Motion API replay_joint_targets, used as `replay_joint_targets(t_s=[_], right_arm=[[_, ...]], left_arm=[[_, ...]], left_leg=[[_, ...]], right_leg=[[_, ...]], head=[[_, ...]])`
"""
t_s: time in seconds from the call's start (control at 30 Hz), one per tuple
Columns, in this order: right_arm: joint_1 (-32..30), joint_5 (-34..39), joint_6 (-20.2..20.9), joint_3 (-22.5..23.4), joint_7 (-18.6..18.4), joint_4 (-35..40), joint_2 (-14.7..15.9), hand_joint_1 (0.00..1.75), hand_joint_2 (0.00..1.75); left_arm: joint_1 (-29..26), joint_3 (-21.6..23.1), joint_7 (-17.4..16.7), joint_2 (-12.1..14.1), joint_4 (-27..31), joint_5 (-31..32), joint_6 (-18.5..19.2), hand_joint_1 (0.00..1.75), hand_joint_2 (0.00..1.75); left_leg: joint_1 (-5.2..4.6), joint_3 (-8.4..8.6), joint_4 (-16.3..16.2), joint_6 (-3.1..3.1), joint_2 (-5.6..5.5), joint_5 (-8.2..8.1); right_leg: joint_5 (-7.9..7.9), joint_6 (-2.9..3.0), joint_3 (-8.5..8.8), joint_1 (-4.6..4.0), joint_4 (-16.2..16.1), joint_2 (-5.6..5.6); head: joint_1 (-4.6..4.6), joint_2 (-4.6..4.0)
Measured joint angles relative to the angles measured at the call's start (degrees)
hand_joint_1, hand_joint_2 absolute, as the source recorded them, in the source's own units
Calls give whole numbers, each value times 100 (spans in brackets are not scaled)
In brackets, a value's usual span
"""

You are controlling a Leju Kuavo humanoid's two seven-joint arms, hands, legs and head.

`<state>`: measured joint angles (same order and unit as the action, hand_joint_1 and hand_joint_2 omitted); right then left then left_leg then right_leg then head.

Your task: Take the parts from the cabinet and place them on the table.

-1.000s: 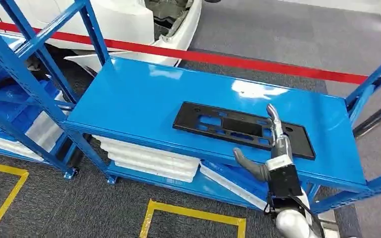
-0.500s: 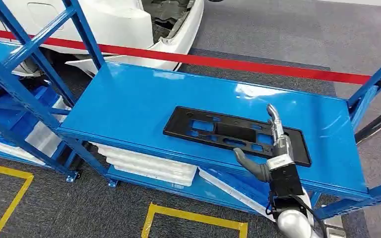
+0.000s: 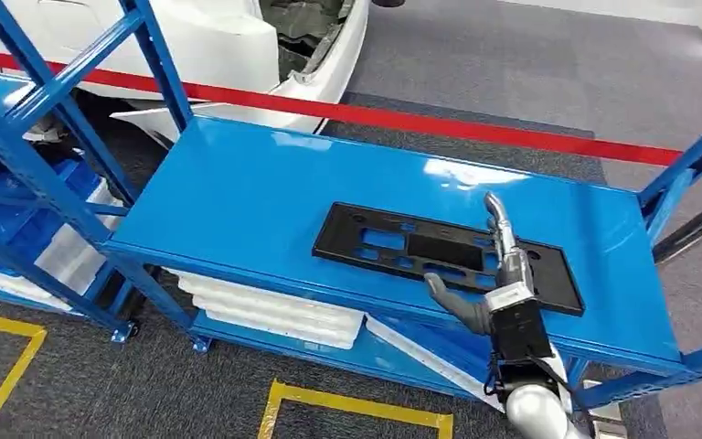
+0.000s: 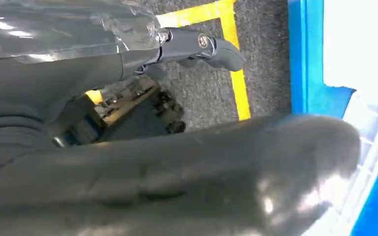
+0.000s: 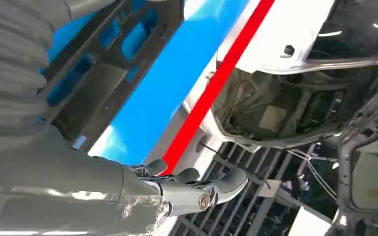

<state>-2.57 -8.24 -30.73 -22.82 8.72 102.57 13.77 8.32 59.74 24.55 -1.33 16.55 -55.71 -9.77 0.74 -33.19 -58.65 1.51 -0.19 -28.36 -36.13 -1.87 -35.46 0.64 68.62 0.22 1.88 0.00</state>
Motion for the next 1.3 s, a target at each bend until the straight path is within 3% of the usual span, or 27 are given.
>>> replay_joint_targets(t_s=[0.03,0.07,0.1,0.13,0.2,0.27,0.37,0.4,0.43,0.53,0.57,0.6,0.63,0.7,0.73,0.77,0.87,0.93,0.97,1.03,1.07,1.1,1.13,1.17,1.23,1.27,1.3], right_arm=[[-13,2,4,0,-2,0,0,0,175],[-18,9,20,0,-9,-2,0,0,175],[-18,11,24,0,-13,-4,0,0,175],[-16,11,28,0,-15,-7,0,0,175],[-10,11,33,0,-15,-7,2,0,175],[-8,11,37,0,-20,-11,0,0,175],[-13,11,39,0,-22,-13,2,0,175],[-11,11,42,0,-24,-13,2,0,175],[-7,11,46,0,-24,-13,2,0,175],[-2,11,57,0,-26,-15,2,0,175],[-5,11,57,0,-26,-17,2,0,175],[-10,13,55,0,-31,-17,2,0,175],[-13,20,57,-2,-37,-17,0,0,175],[-12,26,57,0,-42,-20,0,0,175],[-13,28,61,0,-44,-20,0,0,175],[-7,33,65,0,-44,-22,2,0,175],[-10,39,87,-2,-63,-22,4,0,175],[-10,39,90,0,-66,-22,17,0,175],[3,37,88,0,-66,-22,22,0,175],[-4,42,96,0,-72,-24,35,0,175],[-10,42,124,0,-105,-26,35,0,175],[-9,33,173,0,-160,-31,39,0,175],[-7,-18,256,0,-263,-35,61,0,175],[-4,-57,317,-9,-332,-37,90,0,175],[32,-241,527,-24,-578,-37,149,0,175],[52,-335,652,-33,-704,-46,186,0,175],[71,-424,774,-37,-822,-46,232,0,175]], left_arm=[[-4,6,0,0,0,2,0,0,0],[-7,11,0,2,0,-2,0,0,0],[-5,17,0,4,0,-2,0,0,0],[-4,30,0,2,0,0,2,0,0],[-5,46,0,2,0,0,7,0,0],[7,48,0,2,0,0,7,0,0],[2,52,-2,2,0,2,9,0,0],[13,52,-2,2,0,7,11,0,0],[20,52,-2,2,0,17,13,0,0],[24,61,-11,2,0,24,17,0,0],[15,66,-15,2,0,35,24,0,0],[11,72,-17,2,0,37,33,0,0],[12,81,-20,2,0,39,41,0,0],[25,83,-22,2,0,44,44,0,0],[29,83,-22,2,0,44,44,0,0],[34,83,-26,4,0,41,42,0,0],[34,85,-26,4,0,37,42,0,0],[50,83,-26,4,0,35,42,0,0],[59,83,-26,4,0,35,42,0,0],[58,85,-26,2,0,35,42,0,0],[53,85,-26,2,0,35,42,0,0],[48,85,-26,4,0,31,37,0,0],[49,85,-24,4,0,28,28,0,0],[49,85,-17,4,0,26,20,0,0],[48,85,-9,2,0,26,20,0,0],[57,85,-9,2,0,22,20,0,0],[61,85,-7,2,0,17,31,0,0]], left_leg=[[-1,1,-2,7,4,-7],[-1,4,-5,12,4,-12],[1,15,-6,11,3,-21],[6,40,-8,3,-3,-36],[23,109,-15,-34,-16,-84],[-6,111,-31,-95,-24,-110],[7,142,32,-191,-18,-90],[-1,150,34,-232,-21,-128],[11,158,-99,-244,-14,-216],[9,-436,-1324,-258,-11,-811],[9,-631,-1684,-263,-11,-900],[8,-699,-1766,-257,-11,-846],[5,-634,-1583,-238,-11,-656],[-11,-209,-601,-176,-12,-62],[-21,-65,-210,-142,-15,82],[-57,-16,-102,-125,-11,22],[-79,-13,-52,-93,-19,-9],[-24,37,48,-30,-4,29],[-13,43,62,-4,0,33],[-13,43,63,12,9,24],[-13,44,61,17,13,17],[-12,48,59,19,13,12],[-9,62,59,16,11,1],[-4,84,59,4,0,-13],[11,153,51,-47,-9,-61],[-22,147,48,-82,-10,-78],[-23,128,25,-104,-14,-80]], right_leg=[[-156,-23,-242,13,446,0],[-184,-38,-423,26,733,-1],[-68,-45,-448,36,708,-1],[197,-45,-334,45,402,-2],[802,-33,103,53,-625,-4],[772,8,239,-1,-968,4],[751,96,221,-20,-955,30],[785,152,262,37,-1021,25],[790,169,286,34,-1045,12],[757,270,298,11,-1044,-20],[750,280,304,0,-1042,-21],[744,289,317,-9,-1041,-19],[731,291,339,-14,-1040,-13],[684,268,409,-18,-1034,3],[660,251,428,-18,-1029,3],[638,218,419,-61,-991,10],[645,149,404,-22,-1021,12],[538,73,410,-6,-924,2],[388,38,299,-7,-694,0],[-21,-21,-144,15,186,1],[-131,-42,-346,26,555,0],[-113,-54,-457,37,724,0],[70,-65,-426,50,591,-1],[322,-61,-275,62,234,-2],[873,-52,197,75,-867,-7],[777,-42,251,40,-947,-2],[779,8,258,24,-1017,14]], head=[[35,0],[59,0],[74,0],[98,0],[153,0],[192,0],[124,0],[107,0],[87,0],[-74,0],[-94,0],[-109,0],[-122,0],[-155,0],[-173,0],[-188,0],[-184,0],[-171,0],[-134,0],[-66,0],[-46,0],[-31,0],[-9,0],[11,0],[72,0],[90,0],[105,0]])
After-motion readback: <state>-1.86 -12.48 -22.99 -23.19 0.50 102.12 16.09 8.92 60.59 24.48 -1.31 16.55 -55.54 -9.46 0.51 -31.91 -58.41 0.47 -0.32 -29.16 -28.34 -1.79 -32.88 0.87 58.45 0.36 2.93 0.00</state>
